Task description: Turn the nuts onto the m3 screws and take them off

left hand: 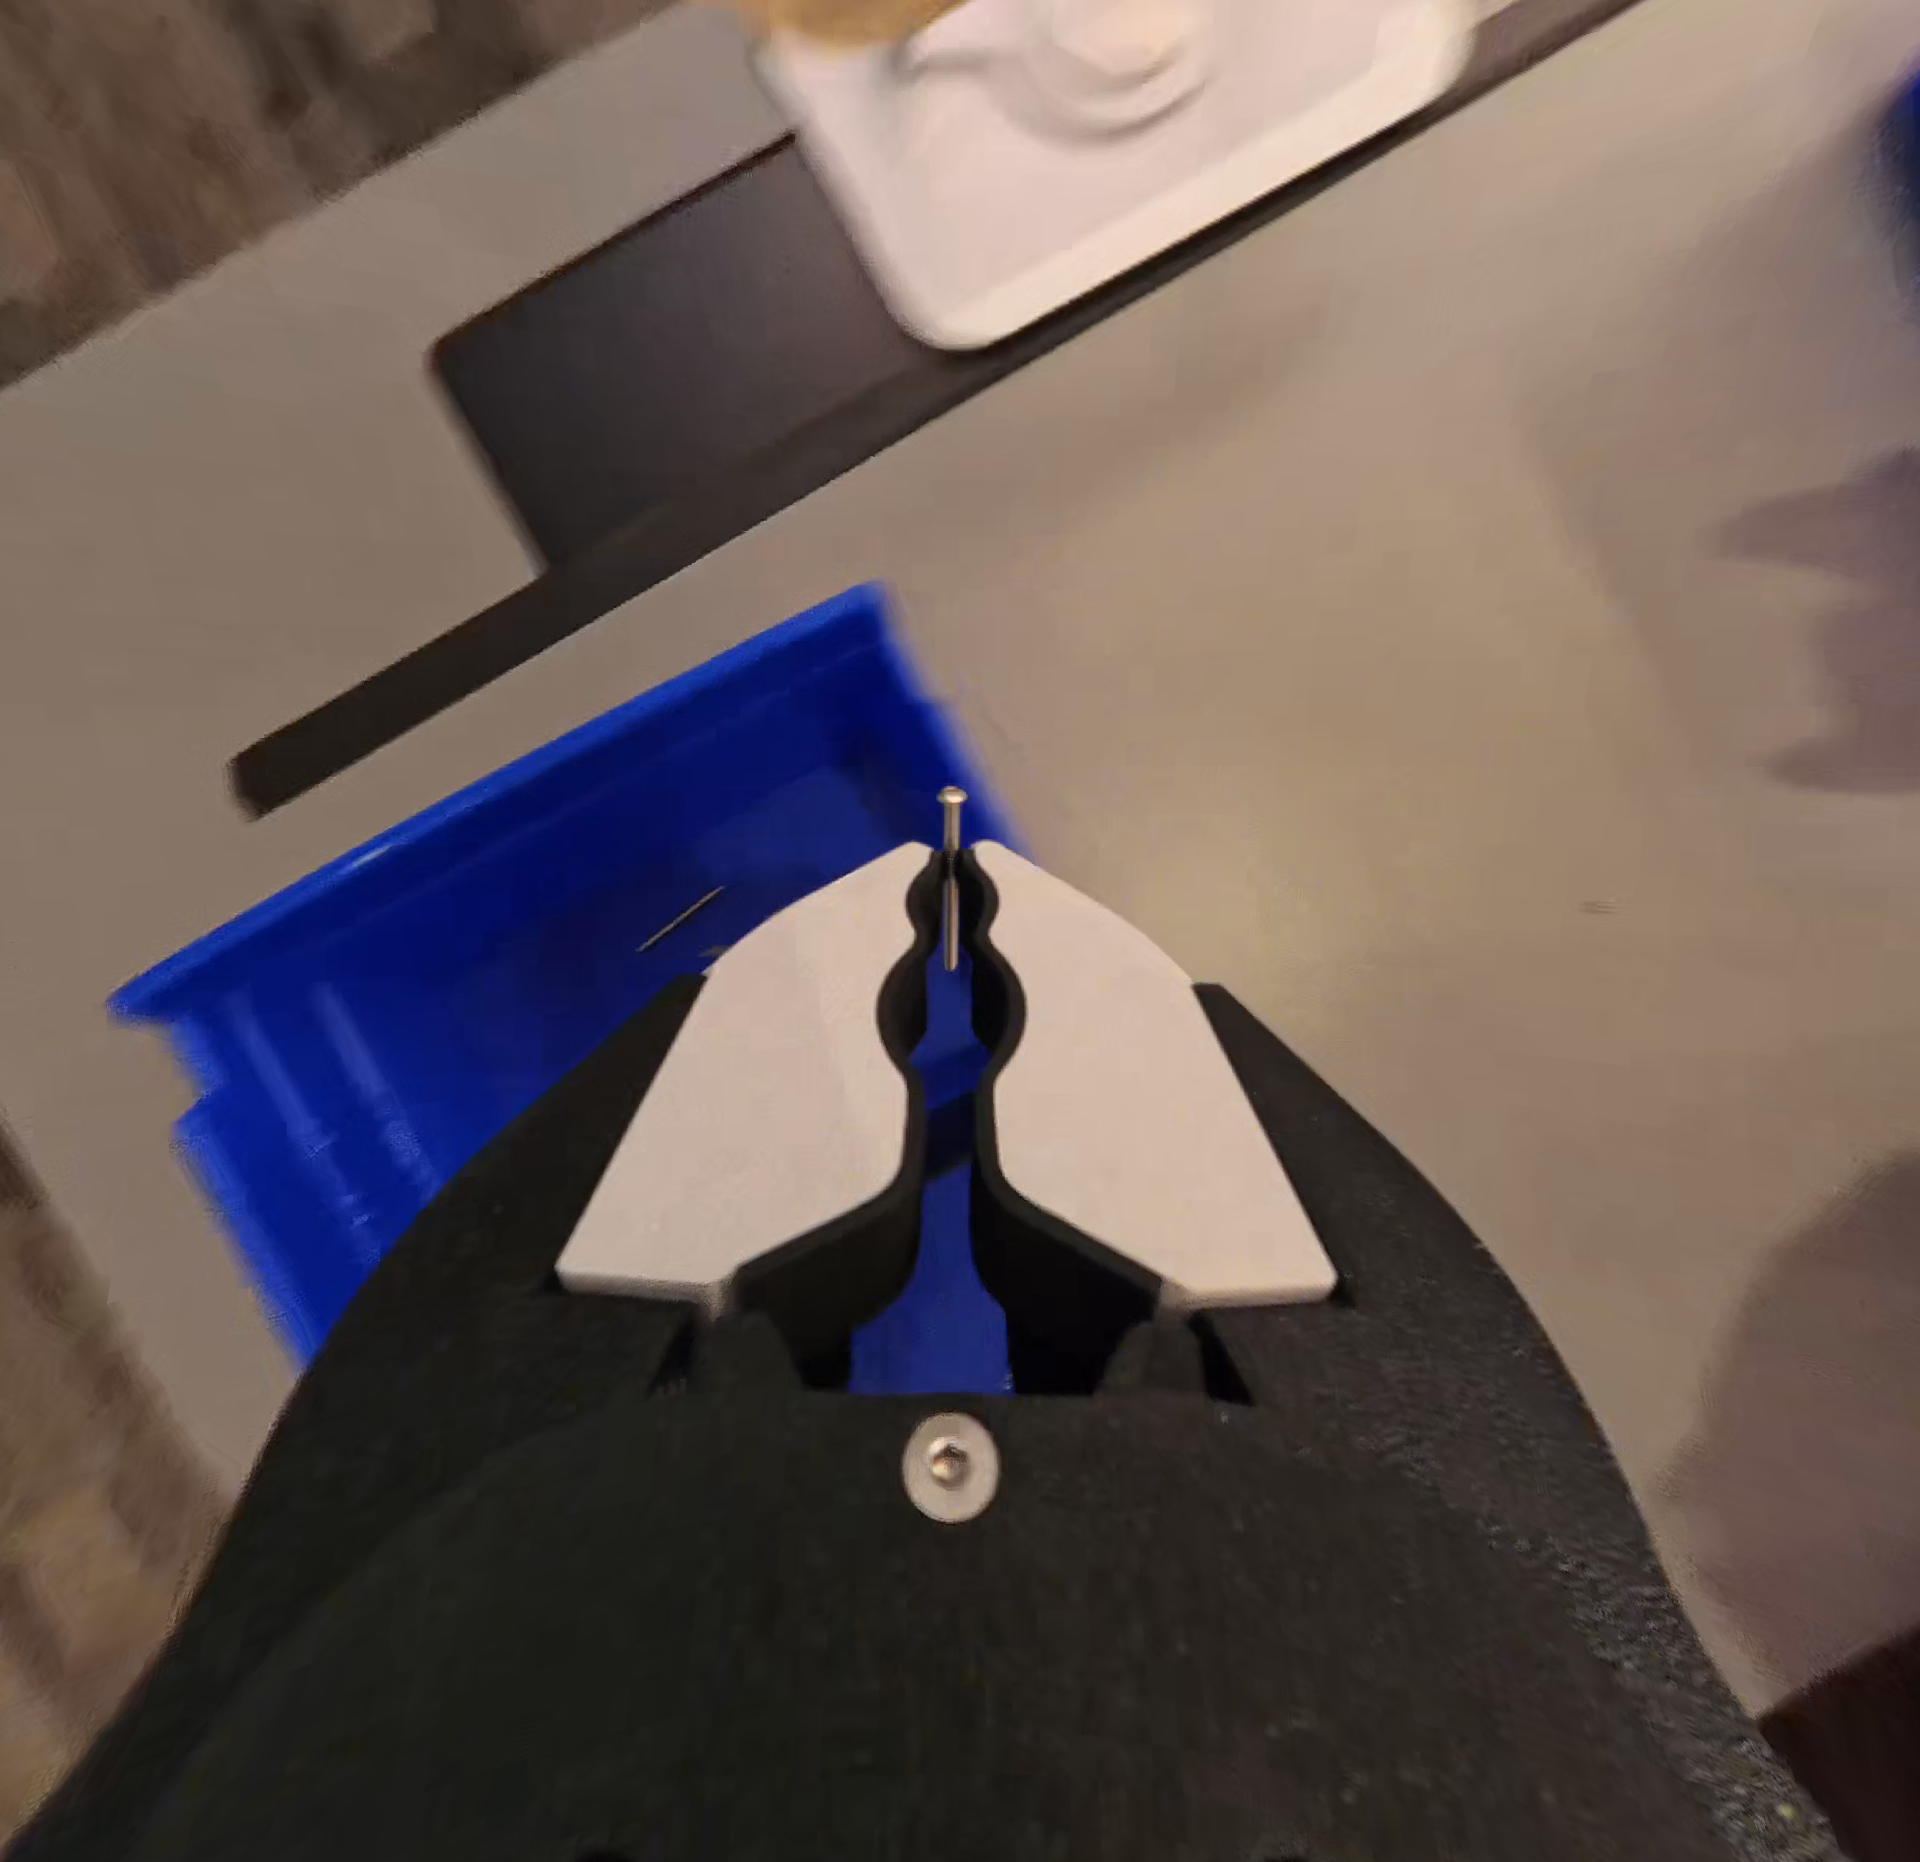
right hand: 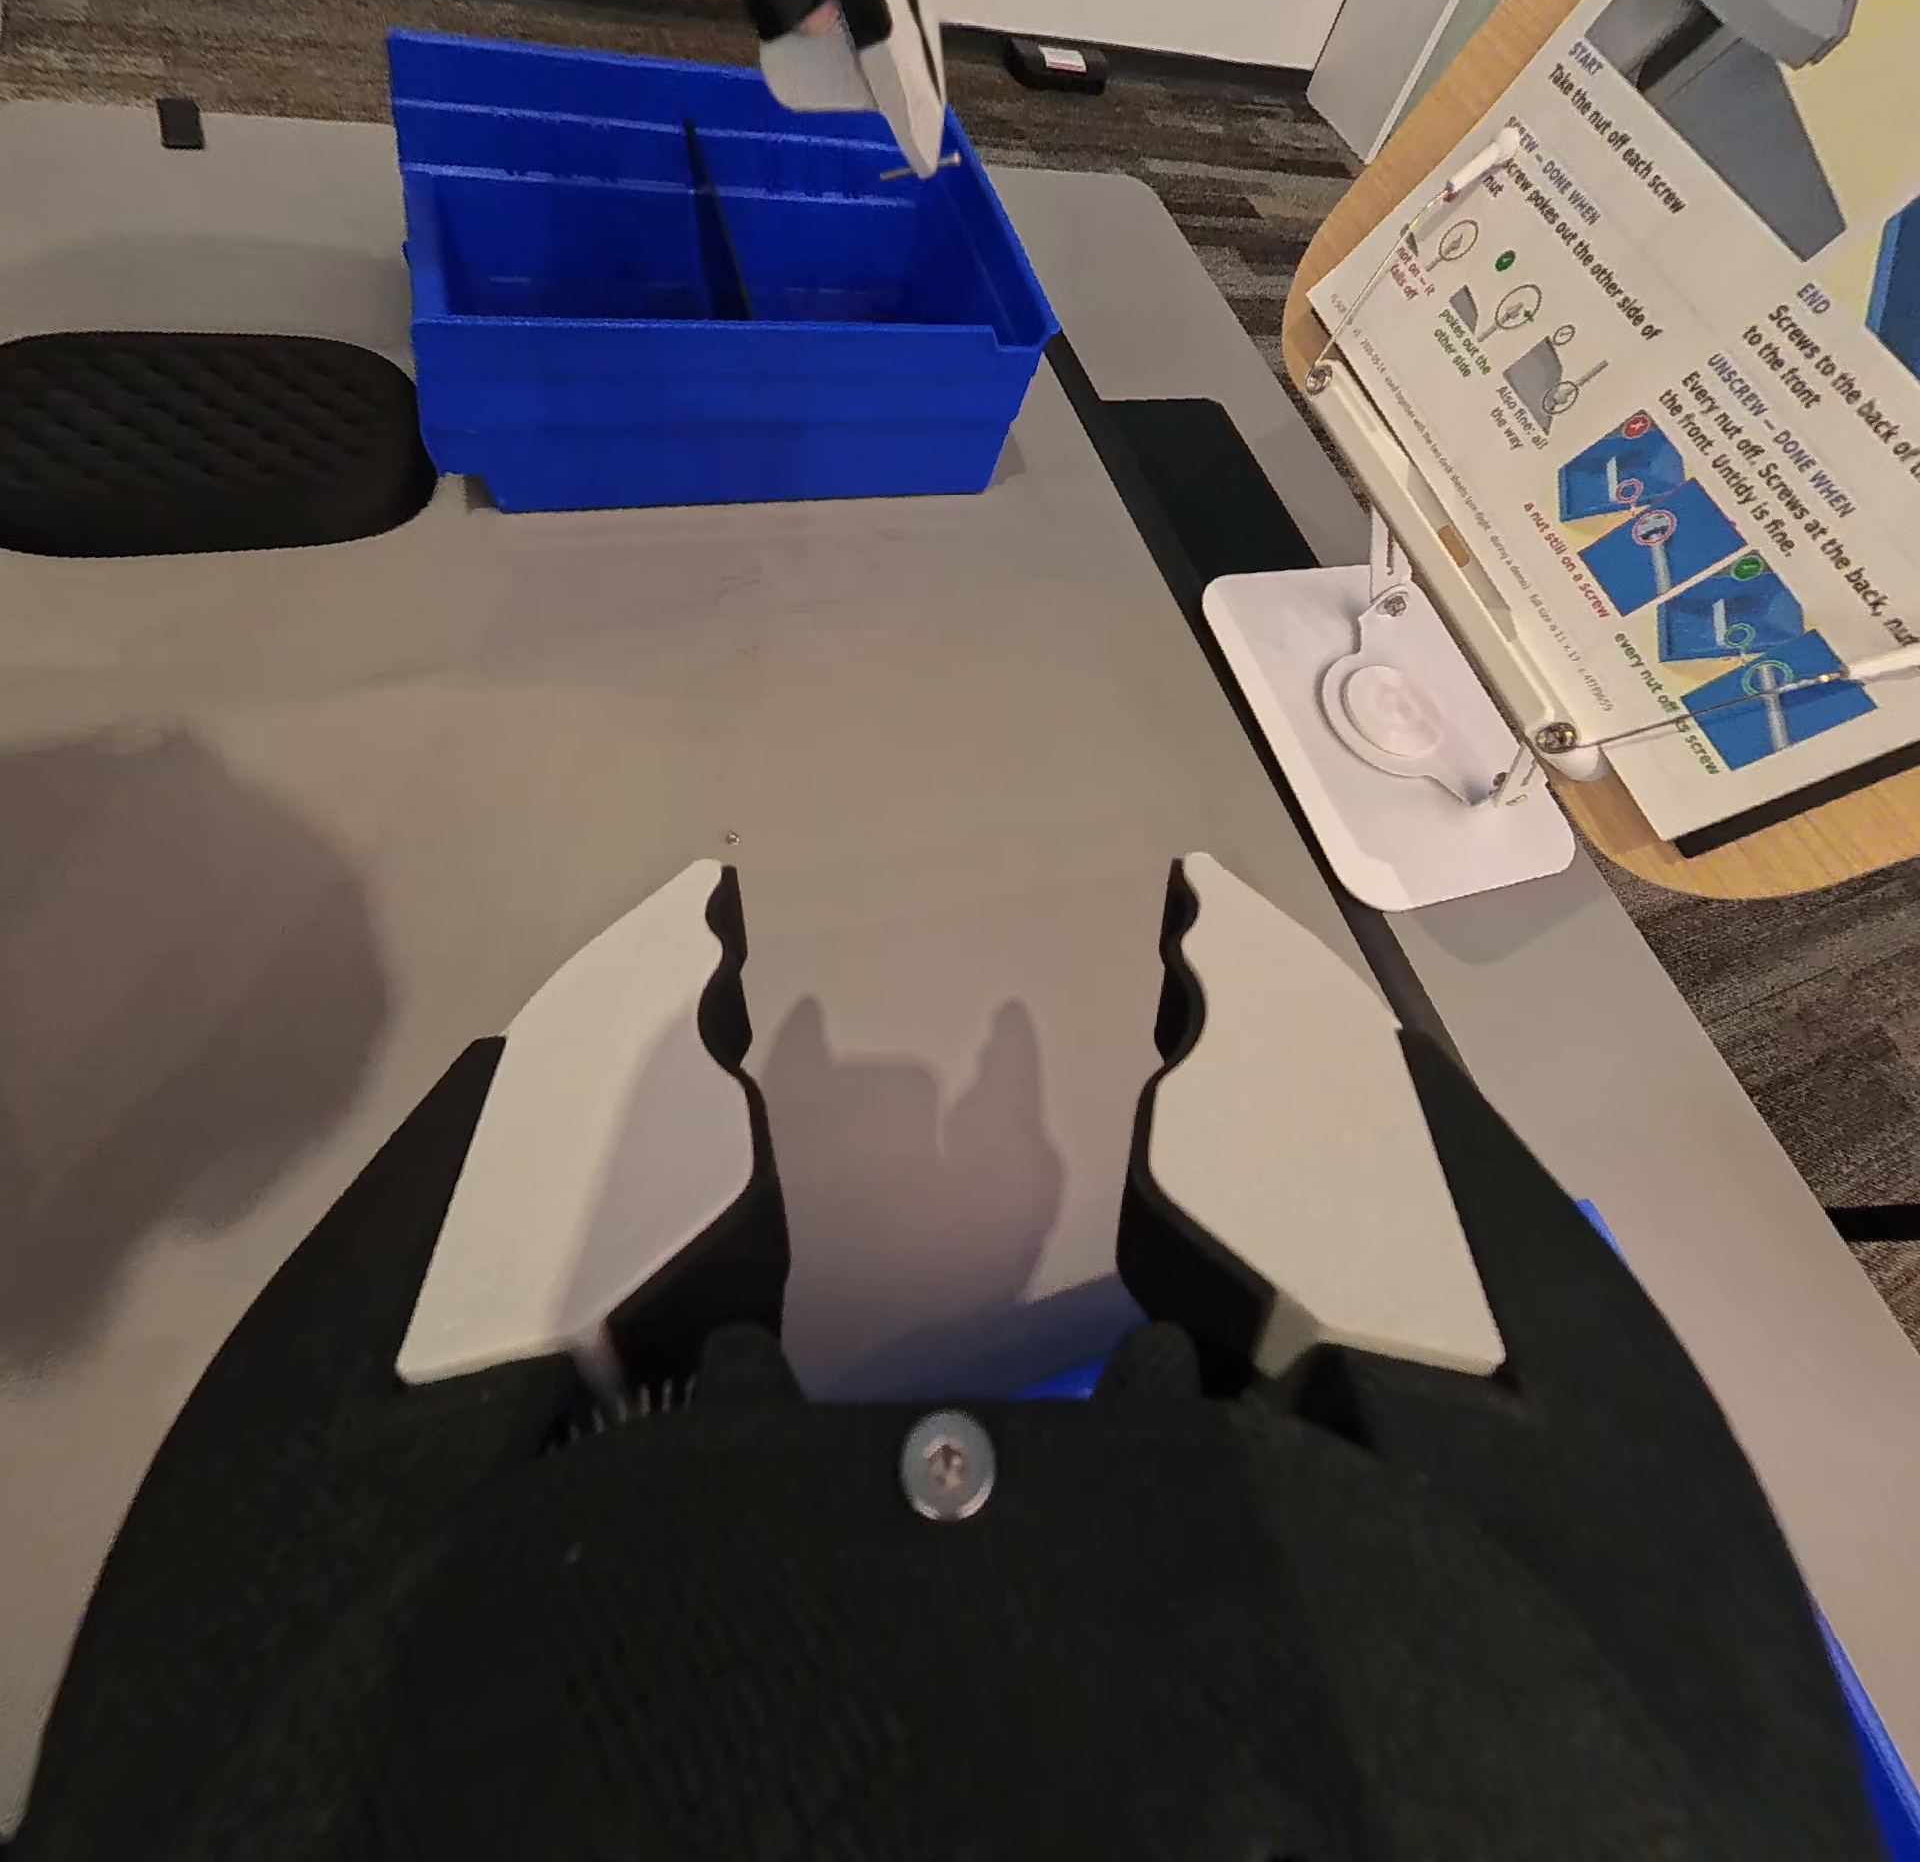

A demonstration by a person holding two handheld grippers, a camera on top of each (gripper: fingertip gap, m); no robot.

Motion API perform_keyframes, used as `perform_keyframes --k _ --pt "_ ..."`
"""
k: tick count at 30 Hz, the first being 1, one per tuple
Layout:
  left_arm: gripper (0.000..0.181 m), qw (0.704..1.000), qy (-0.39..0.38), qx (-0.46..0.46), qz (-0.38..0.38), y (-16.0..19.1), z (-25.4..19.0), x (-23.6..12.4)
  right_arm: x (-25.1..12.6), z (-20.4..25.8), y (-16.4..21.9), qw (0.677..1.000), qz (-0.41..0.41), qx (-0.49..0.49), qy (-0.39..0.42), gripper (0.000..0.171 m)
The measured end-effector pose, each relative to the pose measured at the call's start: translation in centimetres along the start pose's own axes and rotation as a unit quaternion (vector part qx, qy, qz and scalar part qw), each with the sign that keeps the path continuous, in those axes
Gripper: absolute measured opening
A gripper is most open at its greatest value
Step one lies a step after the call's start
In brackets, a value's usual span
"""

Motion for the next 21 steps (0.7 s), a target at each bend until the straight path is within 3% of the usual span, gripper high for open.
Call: perform_keyframes --k 5,9,13,17,21 --pt "0.003 0.985 0.101 0.093 -0.107 0.0 -10.0 -1.3 1.6 1.0 -1.1 0.998 -0.049 -0.001 -0.043 0.076" --pt "0.002 0.956 0.181 0.101 -0.210 -0.2 -15.6 -2.2 4.1 1.7 -2.0 0.991 -0.104 0.023 -0.081 0.075" --pt "0.002 0.920 0.245 0.102 -0.289 -1.0 -18.7 -3.1 6.4 2.3 -2.5 0.973 -0.180 0.070 -0.124 0.068" --pt "0.003 0.908 0.271 0.110 -0.301 -1.3 -20.3 -3.1 7.1 2.2 -2.5 0.951 -0.242 0.115 -0.156 0.045" --pt "0.002 0.901 0.294 0.102 -0.303 -1.3 -20.8 -2.6 7.6 1.9 -2.3 0.936 -0.261 0.159 -0.177 0.034"
Point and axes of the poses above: each gripper's, where its closed fingertips meet, x out along the fingers, y out of its underside, z = x × y across the jaws, the point moved 10 cm from there along -x, back along the fingers
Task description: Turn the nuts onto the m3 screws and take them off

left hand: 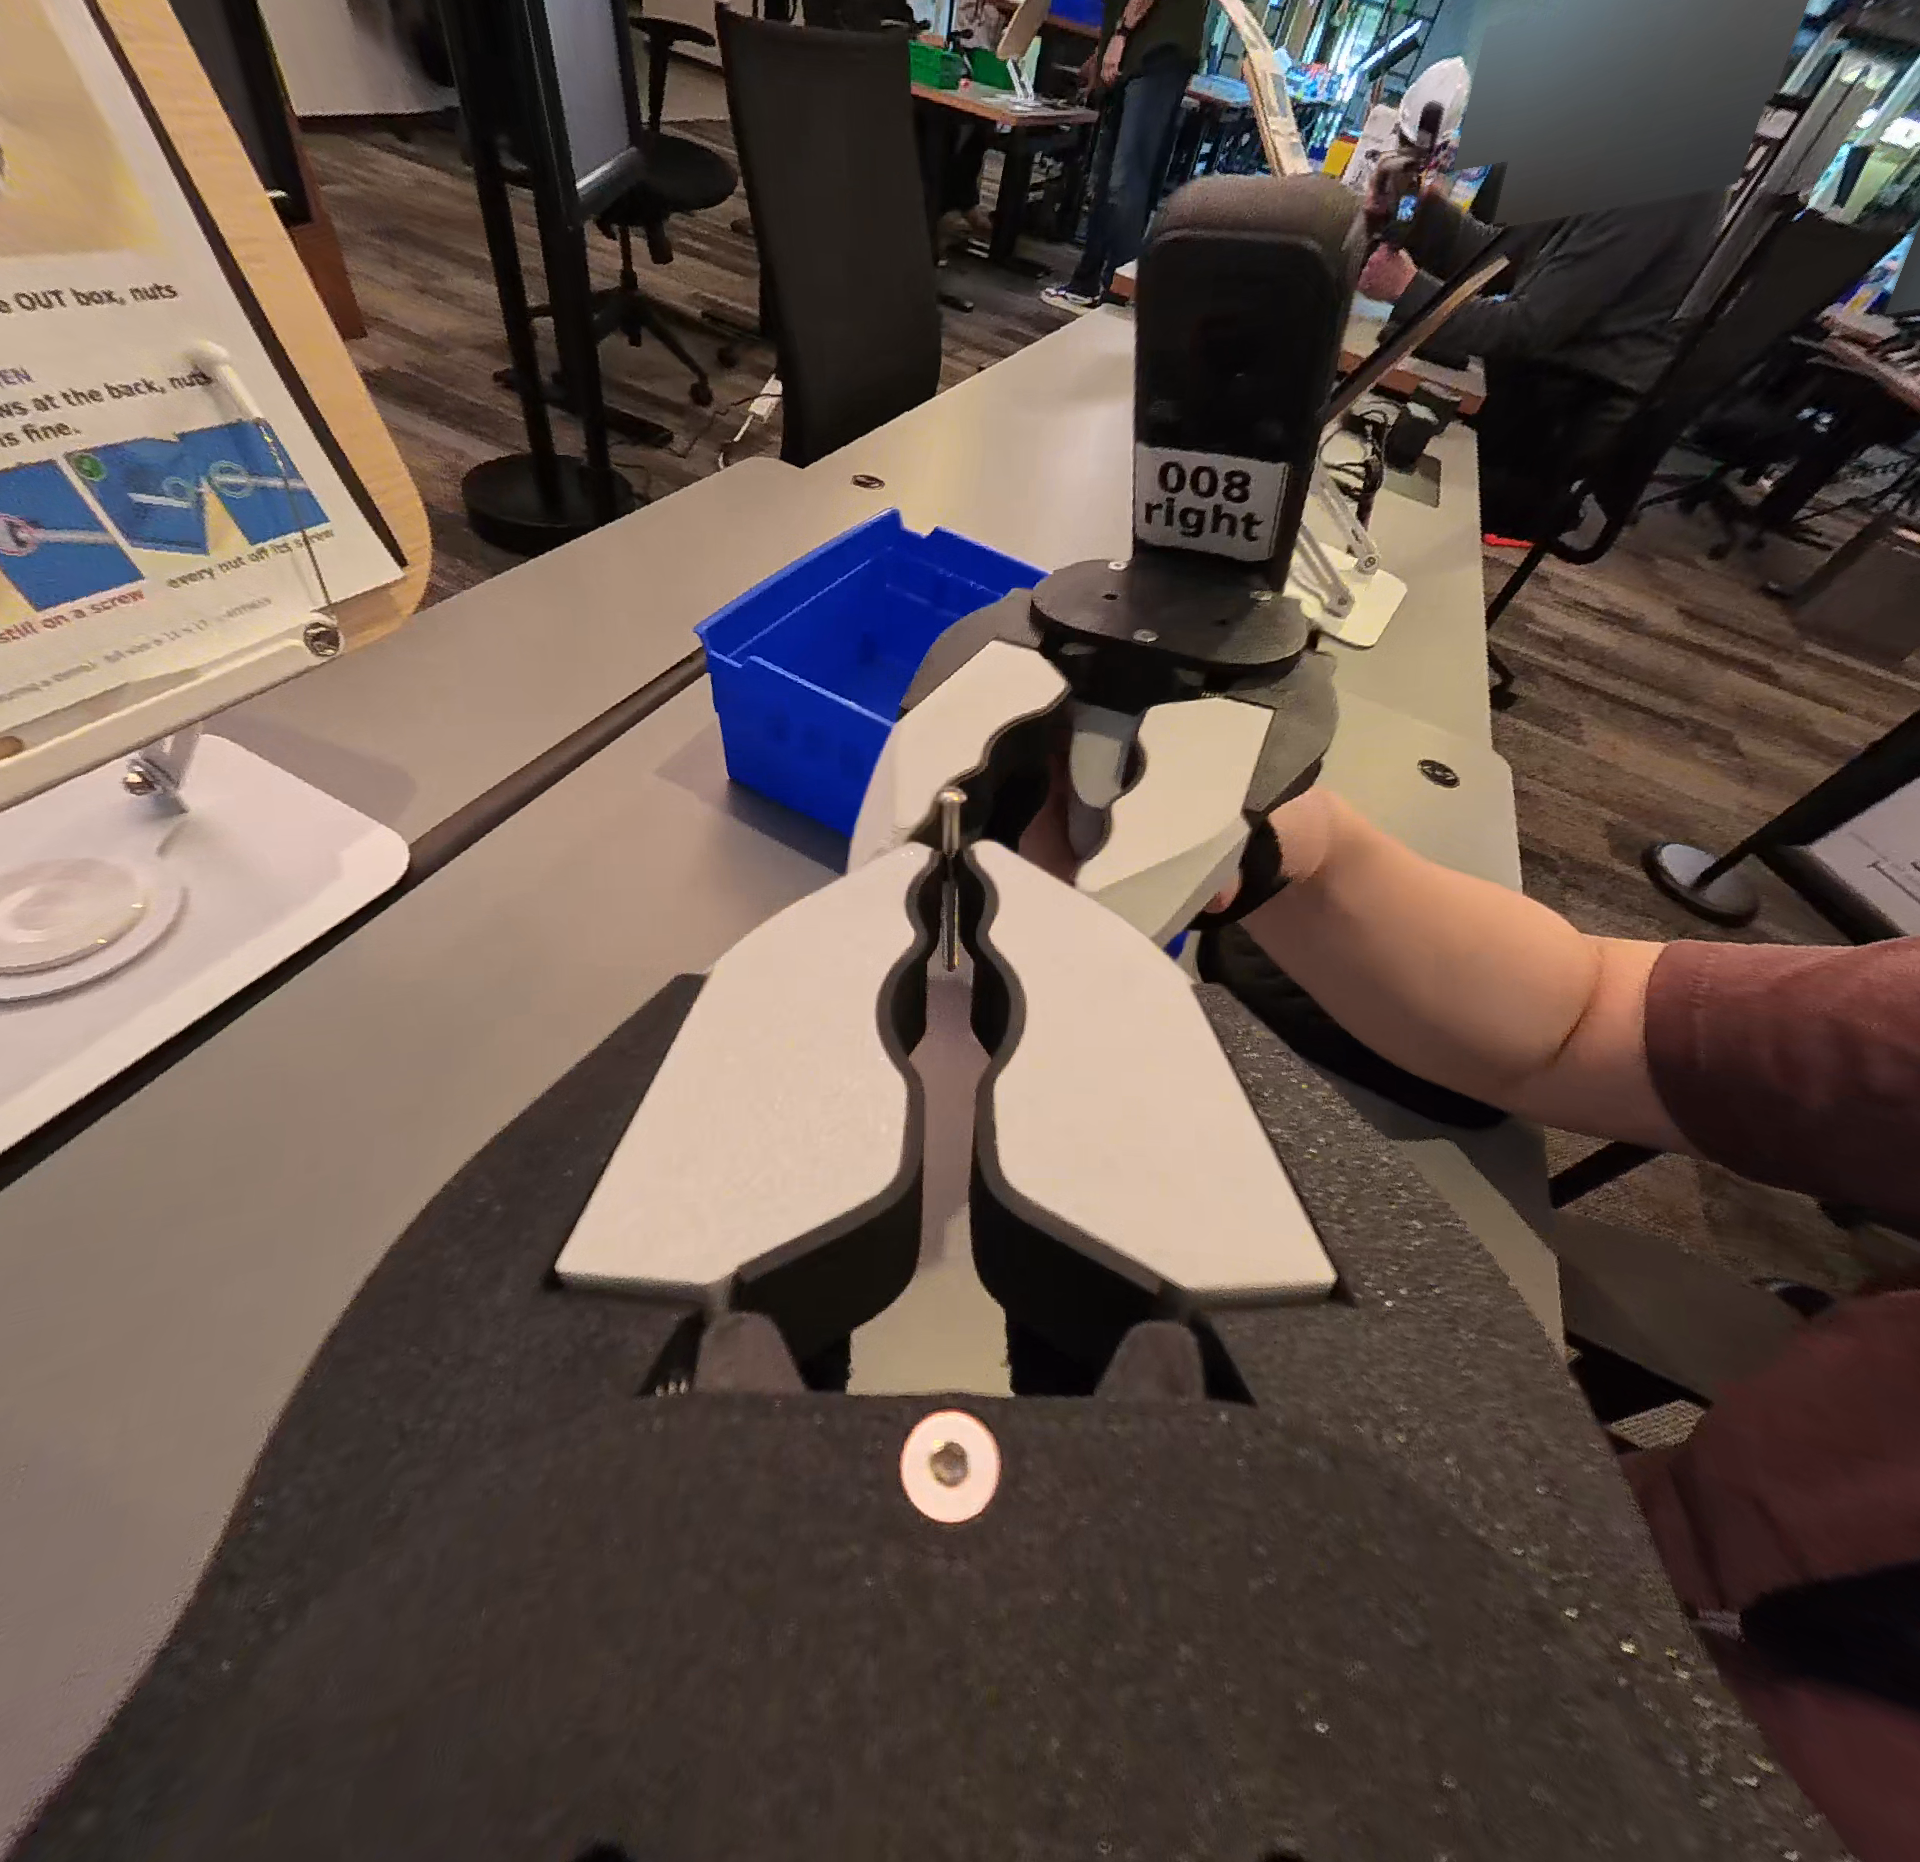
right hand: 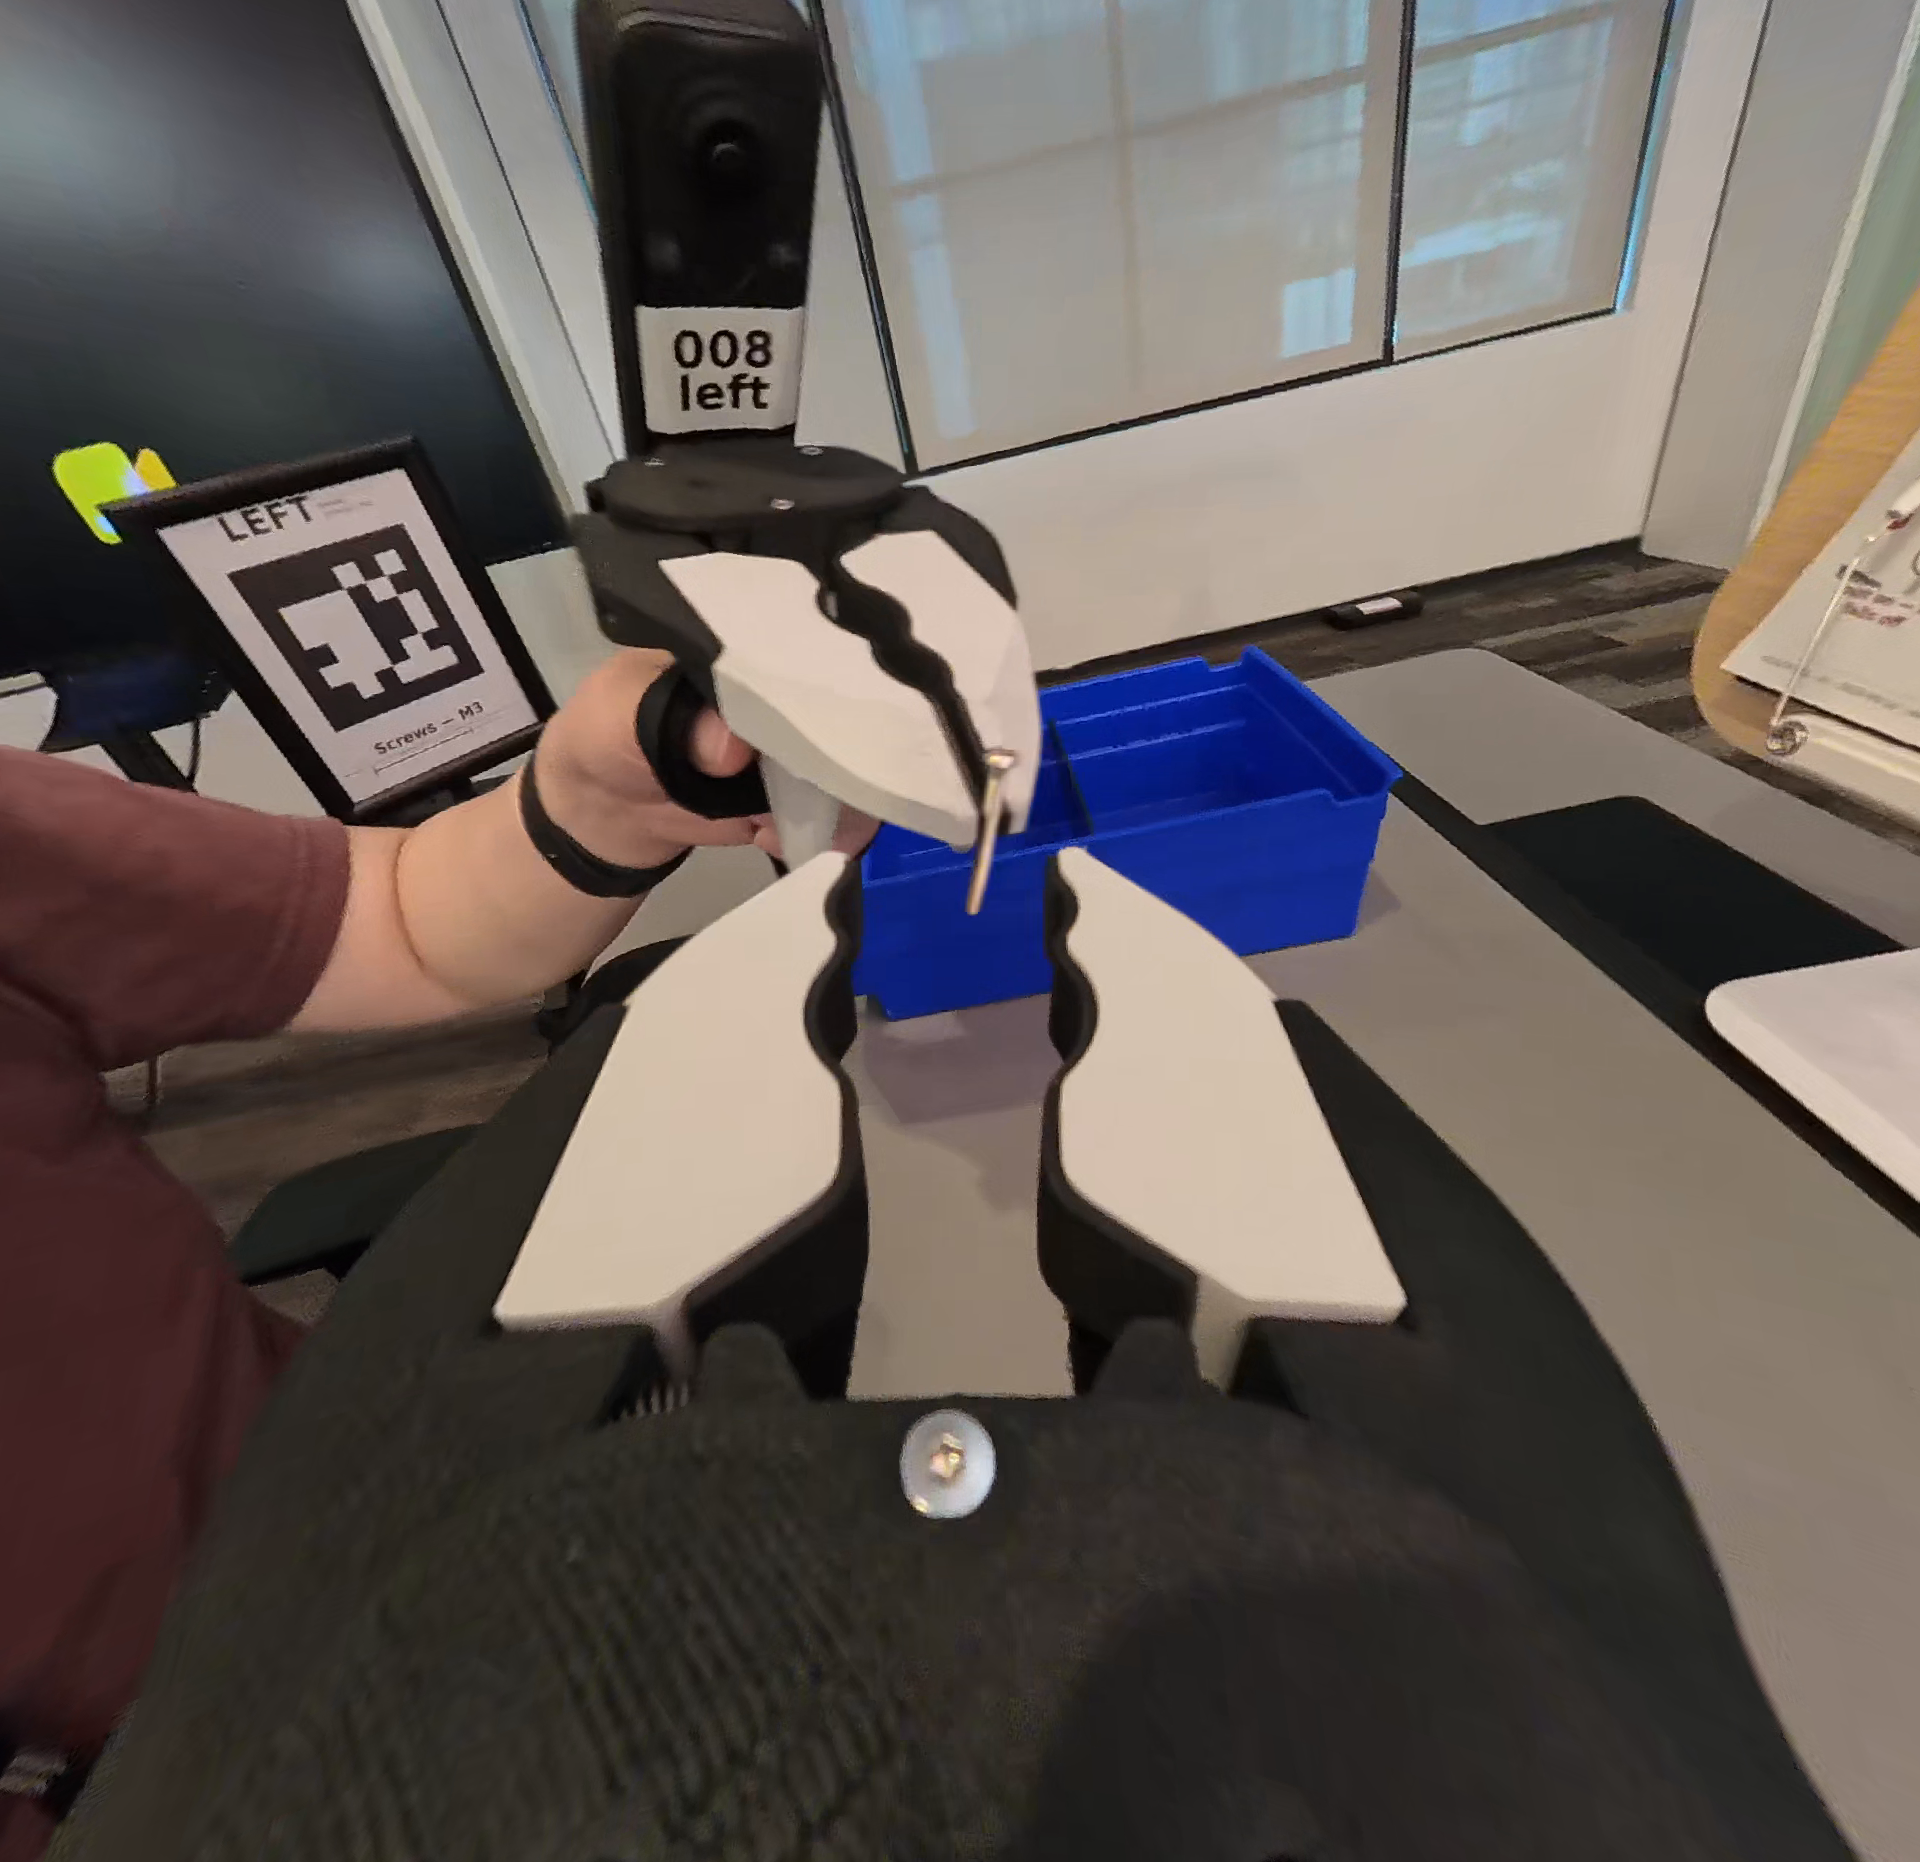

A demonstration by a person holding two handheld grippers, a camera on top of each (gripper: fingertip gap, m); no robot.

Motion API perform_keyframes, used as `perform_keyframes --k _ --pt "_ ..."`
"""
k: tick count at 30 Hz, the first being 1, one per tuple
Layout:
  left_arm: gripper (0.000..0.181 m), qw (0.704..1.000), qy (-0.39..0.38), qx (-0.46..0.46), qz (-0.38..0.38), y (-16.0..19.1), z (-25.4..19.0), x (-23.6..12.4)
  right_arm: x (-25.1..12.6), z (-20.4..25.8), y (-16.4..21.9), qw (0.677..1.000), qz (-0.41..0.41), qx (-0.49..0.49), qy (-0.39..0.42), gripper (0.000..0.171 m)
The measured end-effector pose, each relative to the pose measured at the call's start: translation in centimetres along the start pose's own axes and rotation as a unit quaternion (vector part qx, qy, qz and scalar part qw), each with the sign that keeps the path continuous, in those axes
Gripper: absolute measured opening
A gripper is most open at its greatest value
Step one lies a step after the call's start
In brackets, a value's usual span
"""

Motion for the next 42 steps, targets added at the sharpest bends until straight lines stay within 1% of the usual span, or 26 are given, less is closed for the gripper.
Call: perform_keyframes --k 2,3,4,5,6,7,8,9,11,13,14,15,17,19,20,21,22,25,27,30,34,37,39,42 --pt "0.002 1.000 0.007 -0.001 0.001 0.2 -0.1 0.3 0.1 -0.3 0.3 1.000 0.002 0.002 0.002 0.031" --pt "0.003 1.000 0.008 0.000 0.001 0.2 -0.1 0.4 0.2 -0.4 0.4 1.000 0.006 0.003 0.002 0.026" --pt "0.003 1.000 0.009 0.002 0.002 0.3 -0.2 0.5 0.1 -0.5 0.5 1.000 0.007 0.002 0.000 0.017" --pt "0.003 1.000 0.009 0.002 0.002 0.3 -0.2 0.5 0.1 -0.5 0.6 1.000 0.008 0.000 -0.005 0.002" --pt "0.003 1.000 0.007 -0.002 0.004 0.4 -0.1 0.6 0.1 -0.6 0.6 1.000 0.013 0.002 -0.003 0.002" --pt "0.009 1.000 0.009 -0.012 0.005 0.5 0.0 0.6 0.0 -0.7 0.7 1.000 0.022 0.000 0.002 0.002" --pt "0.022 1.000 0.018 -0.025 0.006 0.5 0.0 0.5 -0.1 -0.8 0.7 0.999 0.032 -0.009 0.013 0.002" --pt "0.023 0.999 0.029 -0.034 0.011 0.5 0.1 0.3 -0.2 -0.8 0.7 0.998 0.043 -0.025 0.025 0.002" --pt "0.030 0.998 0.026 -0.044 0.022 0.7 0.2 -0.5 -0.5 -0.8 0.6 0.992 0.076 -0.081 0.061 0.002" --pt "0.031 0.997 0.009 -0.059 0.054 1.2 0.6 -1.3 -0.8 -0.3 0.5 0.975 0.103 -0.175 0.093 0.002" --pt "0.031 0.995 0.004 -0.072 0.070 1.4 0.8 -1.5 -0.8 0.2 0.5 0.959 0.119 -0.237 0.103 0.003" --pt "0.031 0.992 0.004 -0.089 0.086 1.6 1.0 -1.6 -0.8 0.8 0.6 0.935 0.139 -0.302 0.119 0.002" --pt "0.031 0.986 0.026 -0.123 0.108 2.0 1.0 -1.5 -0.5 1.8 0.9 0.869 0.171 -0.434 0.163 0.003" --pt "0.031 0.980 0.046 -0.146 0.126 2.3 0.6 -1.3 -0.3 2.9 1.6 0.800 0.176 -0.544 0.181 0.003" --pt "0.031 0.977 0.057 -0.156 0.131 2.4 0.4 -1.1 -0.1 3.3 1.9 0.768 0.177 -0.586 0.188 0.003" --pt "0.031 0.974 0.070 -0.171 0.134 2.5 0.2 -1.0 0.1 3.5 2.3 0.743 0.177 -0.615 0.195 0.003" --pt "0.031 0.970 0.086 -0.184 0.135 2.5 -0.1 -0.9 0.2 3.7 2.6 0.729 0.180 -0.631 0.192 0.003" --pt "0.033 0.961 0.102 -0.216 0.139 2.7 -0.1 -0.5 0.7 3.8 3.2 0.720 0.179 -0.646 0.179 0.003" --pt "0.035 0.961 0.087 -0.219 0.147 3.0 0.4 -0.1 0.8 3.9 3.4 0.708 0.174 -0.659 0.182 0.003" --pt "0.037 0.951 0.102 -0.244 0.161 3.5 1.0 0.4 0.8 4.1 3.5 0.689 0.171 -0.679 0.185 0.003" --pt "0.032 0.932 0.144 -0.293 0.158 3.7 1.4 1.2 0.9 4.2 3.8 0.669 0.171 -0.701 0.181 0.003" --pt "0.024 0.922 0.157 -0.310 0.172 4.1 1.6 1.7 0.9 4.2 4.0 0.664 0.175 -0.704 0.181 0.003" --pt "0.015 0.915 0.169 -0.323 0.174 4.2 1.7 1.8 0.9 4.0 4.1 0.664 0.181 -0.704 0.176 0.003" --pt "0.014 0.914 0.169 -0.322 0.179 4.3 1.7 1.8 0.9 4.0 4.2 0.661 0.180 -0.707 0.174 0.003"
Point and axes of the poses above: each gripper's, where its closed fingertips meet, x out along the fingers, y out of its underside, z = x × y across the jaws, the point moved 10 cm from there along -x, back along the fingers
